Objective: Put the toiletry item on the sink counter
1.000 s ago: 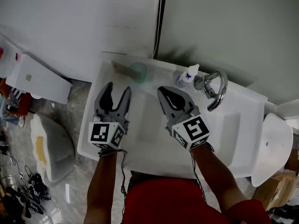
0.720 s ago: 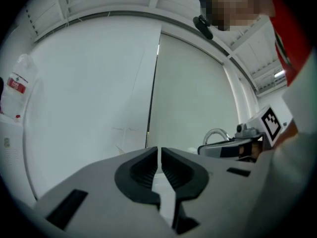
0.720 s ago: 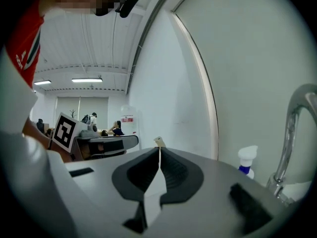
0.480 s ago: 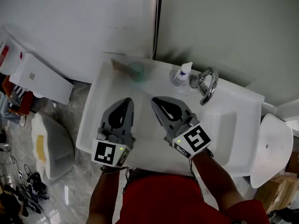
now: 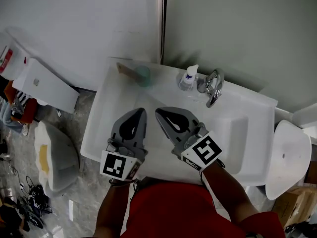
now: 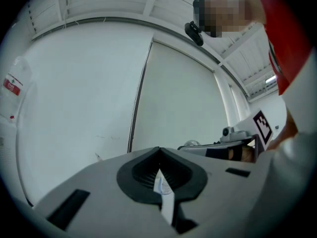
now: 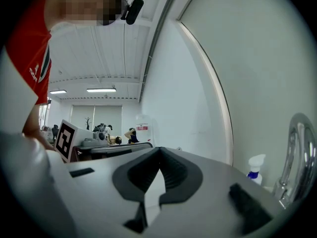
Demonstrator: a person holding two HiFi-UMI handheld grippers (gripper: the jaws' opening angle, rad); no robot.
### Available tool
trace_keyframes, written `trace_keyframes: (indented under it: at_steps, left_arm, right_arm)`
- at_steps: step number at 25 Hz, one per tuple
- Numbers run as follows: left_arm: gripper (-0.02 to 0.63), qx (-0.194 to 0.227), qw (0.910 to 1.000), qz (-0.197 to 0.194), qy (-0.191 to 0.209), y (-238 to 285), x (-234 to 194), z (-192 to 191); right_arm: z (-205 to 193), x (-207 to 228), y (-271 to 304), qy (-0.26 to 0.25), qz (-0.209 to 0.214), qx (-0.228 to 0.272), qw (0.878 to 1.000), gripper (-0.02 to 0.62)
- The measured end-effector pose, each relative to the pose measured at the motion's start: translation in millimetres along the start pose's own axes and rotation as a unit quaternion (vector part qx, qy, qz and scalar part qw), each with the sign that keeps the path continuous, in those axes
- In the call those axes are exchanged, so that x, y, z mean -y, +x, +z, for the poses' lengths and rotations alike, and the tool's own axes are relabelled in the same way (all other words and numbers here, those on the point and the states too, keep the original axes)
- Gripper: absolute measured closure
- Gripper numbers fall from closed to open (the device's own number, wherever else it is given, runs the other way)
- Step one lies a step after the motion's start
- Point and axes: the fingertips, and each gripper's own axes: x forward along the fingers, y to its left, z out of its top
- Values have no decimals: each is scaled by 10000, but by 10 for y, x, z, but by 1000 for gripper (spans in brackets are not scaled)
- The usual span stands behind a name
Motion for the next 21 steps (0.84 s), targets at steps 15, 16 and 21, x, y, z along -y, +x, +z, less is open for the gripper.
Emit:
trace_keyframes:
  at_steps: [15, 16, 21]
  left_arm:
    - [589, 136, 9999, 16, 17, -10, 94, 62]
    - [589, 143, 9999, 9, 14, -11, 99, 67]
    - [589, 66, 10000, -22, -9, -37, 137, 49]
  right_arm:
    - [1, 30, -123, -8, -35, 21, 10000, 568]
    - [1, 30, -125, -8, -31, 20, 10000, 568]
    - [-4, 22, -144, -19, -11, -5, 10000, 568]
